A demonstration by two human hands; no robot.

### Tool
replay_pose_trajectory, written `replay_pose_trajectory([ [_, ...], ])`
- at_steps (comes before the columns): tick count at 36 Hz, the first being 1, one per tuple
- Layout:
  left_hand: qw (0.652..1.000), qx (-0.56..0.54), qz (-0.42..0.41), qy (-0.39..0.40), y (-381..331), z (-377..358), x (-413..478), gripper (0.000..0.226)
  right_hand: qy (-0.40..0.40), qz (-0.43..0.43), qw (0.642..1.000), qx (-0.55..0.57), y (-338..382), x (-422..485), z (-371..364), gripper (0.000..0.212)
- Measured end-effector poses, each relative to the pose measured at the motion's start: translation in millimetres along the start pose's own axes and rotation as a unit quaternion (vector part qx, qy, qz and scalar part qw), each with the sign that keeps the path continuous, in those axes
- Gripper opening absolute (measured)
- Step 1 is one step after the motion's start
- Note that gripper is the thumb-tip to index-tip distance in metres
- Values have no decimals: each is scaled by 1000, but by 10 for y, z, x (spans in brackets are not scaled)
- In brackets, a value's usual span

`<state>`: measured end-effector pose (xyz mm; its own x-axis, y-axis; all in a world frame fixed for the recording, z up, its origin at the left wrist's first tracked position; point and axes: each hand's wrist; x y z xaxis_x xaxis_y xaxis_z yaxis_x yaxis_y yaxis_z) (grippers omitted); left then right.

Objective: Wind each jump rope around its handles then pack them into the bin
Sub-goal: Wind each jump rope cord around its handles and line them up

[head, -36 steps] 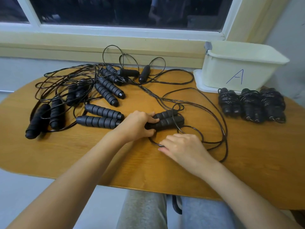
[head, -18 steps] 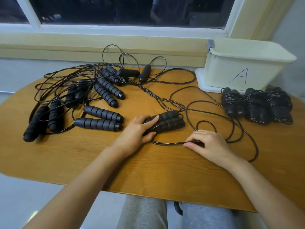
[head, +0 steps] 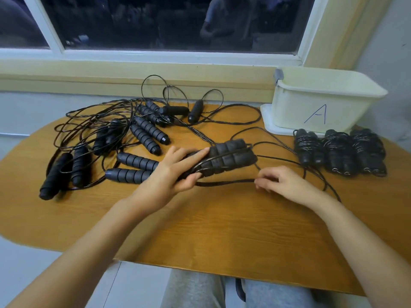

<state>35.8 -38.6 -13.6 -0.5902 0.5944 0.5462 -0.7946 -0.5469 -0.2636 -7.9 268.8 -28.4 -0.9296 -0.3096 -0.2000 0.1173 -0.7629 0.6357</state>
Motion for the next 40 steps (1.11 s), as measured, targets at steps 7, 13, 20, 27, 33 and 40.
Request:
replay_pose_trajectory([
  [7,970,139,-149,130,-476,68,87,68,55,-24,996,65,341,353,328,22],
  [13,942,289,-95,144,-480,-41,102,74,12,16,995,95,852,346,460,23],
  [20,929,332,54,151,-275,-56,220,72,-65,79,995,1,1234,-150,105,29],
  [27,951,253,154,85,-91,44,353,62,-149,97,983,54,970,-251,-258,14],
  [33,983,96,154,-17,-224,71,375,63,-55,22,967,246,775,-112,-259,16],
  [40,996,-23,89,0,-325,99,373,65,-30,39,928,369,703,-16,-363,11],
])
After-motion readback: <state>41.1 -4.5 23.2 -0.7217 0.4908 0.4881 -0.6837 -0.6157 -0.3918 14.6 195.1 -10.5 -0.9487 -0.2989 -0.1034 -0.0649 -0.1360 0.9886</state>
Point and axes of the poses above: each hand's wrist, its own x-axis towards the middle knuckle, its own z-axis out of the back of the hand, y = z × x, and after that the axes turned 14 degrees about -z, right-handed
